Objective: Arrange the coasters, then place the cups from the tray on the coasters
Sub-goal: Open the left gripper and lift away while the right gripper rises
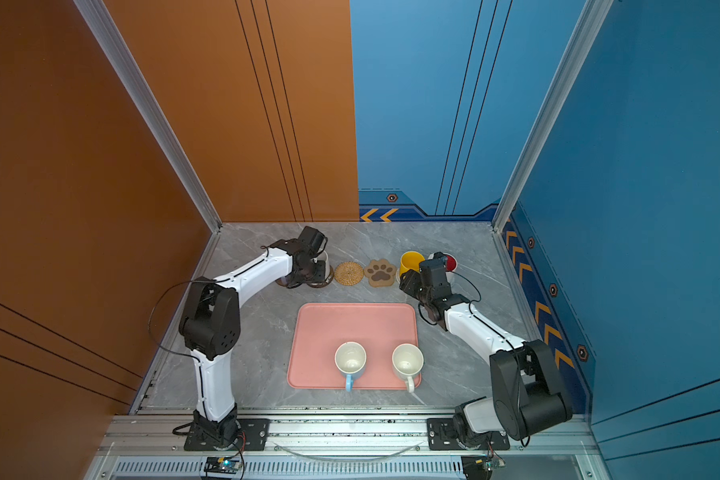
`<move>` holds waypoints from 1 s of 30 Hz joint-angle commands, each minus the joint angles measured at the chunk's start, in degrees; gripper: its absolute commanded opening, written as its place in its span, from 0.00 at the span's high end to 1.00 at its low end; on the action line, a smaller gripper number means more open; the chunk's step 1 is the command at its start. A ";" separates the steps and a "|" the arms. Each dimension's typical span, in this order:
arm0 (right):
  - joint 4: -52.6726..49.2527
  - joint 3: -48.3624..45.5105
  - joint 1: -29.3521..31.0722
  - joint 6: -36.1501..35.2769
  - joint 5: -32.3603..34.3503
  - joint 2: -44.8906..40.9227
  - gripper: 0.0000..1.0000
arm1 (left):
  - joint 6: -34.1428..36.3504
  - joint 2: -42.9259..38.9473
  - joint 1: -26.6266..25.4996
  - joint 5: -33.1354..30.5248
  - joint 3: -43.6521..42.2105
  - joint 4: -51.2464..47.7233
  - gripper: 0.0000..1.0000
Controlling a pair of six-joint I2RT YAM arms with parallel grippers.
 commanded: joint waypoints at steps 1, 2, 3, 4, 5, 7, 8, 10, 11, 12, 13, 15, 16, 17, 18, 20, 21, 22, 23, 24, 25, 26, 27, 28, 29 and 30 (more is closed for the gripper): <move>1.08 1.38 -0.26 0.52 -0.99 0.46 0.35 | 0.72 -4.46 -0.43 -1.69 0.55 -0.81 0.49; 1.10 1.39 -0.26 0.54 -0.99 0.54 0.35 | 0.75 -5.04 -0.59 -1.75 0.42 -0.81 0.49; 1.10 1.33 -0.26 0.57 -1.01 0.53 0.35 | 0.84 -5.69 -0.68 -1.81 0.29 -0.77 0.49; 1.09 1.33 -0.25 0.52 -0.99 0.52 0.35 | 0.95 -6.50 -0.85 -1.96 0.20 -0.81 0.48; 1.08 1.40 -0.27 0.55 -1.00 0.46 0.35 | 0.99 -7.21 -1.03 -2.15 0.07 -0.79 0.48; 1.08 1.42 -0.26 0.52 -0.99 0.52 0.35 | 1.07 -8.89 -1.48 -2.83 -0.07 -0.71 0.45; 1.06 1.42 -0.23 0.52 -0.99 0.47 0.35 | 1.12 -9.82 -1.77 -3.20 -0.13 -0.72 0.43; 0.99 1.44 -0.18 0.54 -1.01 0.48 0.35 | 1.50 -12.07 -2.77 -5.22 -0.42 -0.64 0.42; 0.99 1.46 -0.10 0.55 -1.08 0.48 0.35 | 1.99 -13.34 -3.42 -6.98 -0.78 -0.27 0.41; 1.03 1.42 -0.13 0.44 -1.12 0.46 0.35 | 2.96 -14.97 -4.50 -9.00 -1.49 0.65 0.40; 0.99 1.42 -0.17 0.45 -1.10 0.48 0.35 | 3.99 -16.65 -5.69 -11.13 -2.49 1.83 0.36; 1.08 1.57 0.01 0.50 -1.08 0.55 0.35 | 6.52 -20.16 -7.90 -14.52 -4.64 5.08 0.31; 1.19 1.51 0.04 0.41 -1.08 0.60 0.35 | 8.15 -21.86 -8.99 -15.66 -6.04 7.15 0.29; 1.17 1.57 0.18 0.35 -1.14 0.71 0.35 | 9.32 -23.40 -9.82 -16.48 -7.51 9.06 0.26; 1.16 1.59 0.30 0.35 -1.17 0.73 0.35 | 10.48 -24.98 -10.68 -17.25 -9.06 10.98 0.25; 1.10 1.75 0.65 0.35 -1.10 0.83 0.35 | 11.96 -27.80 -11.96 -17.82 -12.07 14.55 0.23; 1.07 1.77 0.73 0.39 -1.10 0.87 0.34 | 12.67 -29.29 -12.64 -17.75 -13.80 16.46 0.23; 0.99 1.90 0.94 0.32 -1.00 0.81 0.34 | 13.53 -30.69 -13.15 -17.33 -15.42 18.53 0.22; 0.86 2.03 1.11 0.27 -0.92 0.82 0.34 | 14.34 -31.93 -13.63 -16.69 -17.02 20.32 0.21; 0.45 2.24 1.34 0.17 -0.62 0.77 0.34 | 15.35 -33.34 -14.10 -15.50 -18.76 22.17 0.17; -0.20 2.53 1.71 0.14 -0.08 0.66 0.33 | 16.00 -34.65 -14.37 -13.84 -20.44 23.81 0.15; -0.68 2.77 1.98 0.06 0.37 0.57 0.33 | 16.22 -35.72 -14.48 -12.44 -21.82 25.03 0.09; -0.97 2.95 2.50 -0.12 0.96 0.32 0.32 | 15.91 -36.90 -14.58 -11.66 -23.44 26.37 0.04; -1.11 3.08 2.85 -0.30 1.32 0.12 0.32 | 15.36 -37.94 -14.79 -11.02 -25.13 27.98 0.02; -1.18 3.24 3.19 -0.36 1.62 -0.10 0.32 | 14.95 -38.91 -14.87 -10.29 -26.71 30.71 0.02; -1.44 3.41 3.57 -0.53 1.88 -0.37 0.31 | 14.79 -40.00 -15.01 -9.55 -28.79 32.84 0.02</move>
